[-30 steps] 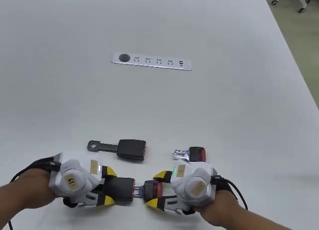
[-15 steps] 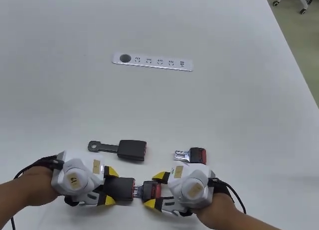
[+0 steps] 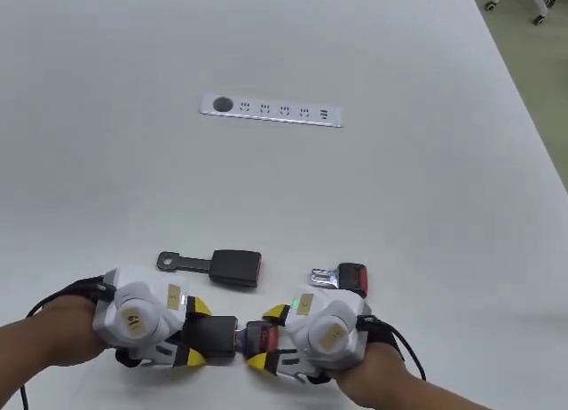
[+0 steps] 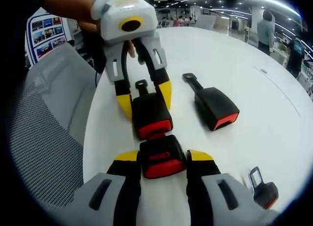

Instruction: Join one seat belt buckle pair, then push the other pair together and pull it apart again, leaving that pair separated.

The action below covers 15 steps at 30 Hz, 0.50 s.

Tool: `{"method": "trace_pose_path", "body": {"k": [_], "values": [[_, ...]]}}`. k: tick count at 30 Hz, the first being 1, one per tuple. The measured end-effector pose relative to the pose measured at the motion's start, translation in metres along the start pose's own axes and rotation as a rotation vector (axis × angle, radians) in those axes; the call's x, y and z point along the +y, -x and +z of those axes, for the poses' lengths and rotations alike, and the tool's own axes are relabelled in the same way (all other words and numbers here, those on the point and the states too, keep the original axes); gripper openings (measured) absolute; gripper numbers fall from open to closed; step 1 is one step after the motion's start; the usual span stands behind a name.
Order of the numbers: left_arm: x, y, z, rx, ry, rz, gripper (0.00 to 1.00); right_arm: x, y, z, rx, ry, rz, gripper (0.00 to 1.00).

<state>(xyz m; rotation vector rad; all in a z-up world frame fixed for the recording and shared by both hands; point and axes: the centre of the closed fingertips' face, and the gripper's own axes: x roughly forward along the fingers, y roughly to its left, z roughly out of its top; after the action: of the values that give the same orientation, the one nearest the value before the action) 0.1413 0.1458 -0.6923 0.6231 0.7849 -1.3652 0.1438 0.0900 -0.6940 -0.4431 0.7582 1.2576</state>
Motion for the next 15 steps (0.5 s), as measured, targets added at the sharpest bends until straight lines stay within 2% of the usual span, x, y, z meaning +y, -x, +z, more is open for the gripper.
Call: {"method": "trace_pose_path", "body": {"k": [4, 5, 6, 15], "values": [[-0.0020, -0.0019, 0.0036, 0.006, -0.032, -0.025, 0.34, 0.0006, -0.0022, 0.0015, 0.001, 0.012, 0.013, 0.34], [-0.0019, -0.0007, 0.0034, 0.012, -0.037, -0.030, 0.34, -0.0033, -0.0014, 0.0013, 0.014, 0.045, -0.002, 0.34], [-0.0025, -0.0003, 0.0038, 0.011, -0.045, -0.035, 0.34, 0.0021, -0.0047, -0.0003, 0.019, 0.016, 0.011, 0.34], [-0.0041, 0.0003, 0.0031, 0.023, -0.077, -0.058, 0.34, 0.0030, -0.0090, 0.0019, 0.018, 0.015, 0.008, 0.34]]}}
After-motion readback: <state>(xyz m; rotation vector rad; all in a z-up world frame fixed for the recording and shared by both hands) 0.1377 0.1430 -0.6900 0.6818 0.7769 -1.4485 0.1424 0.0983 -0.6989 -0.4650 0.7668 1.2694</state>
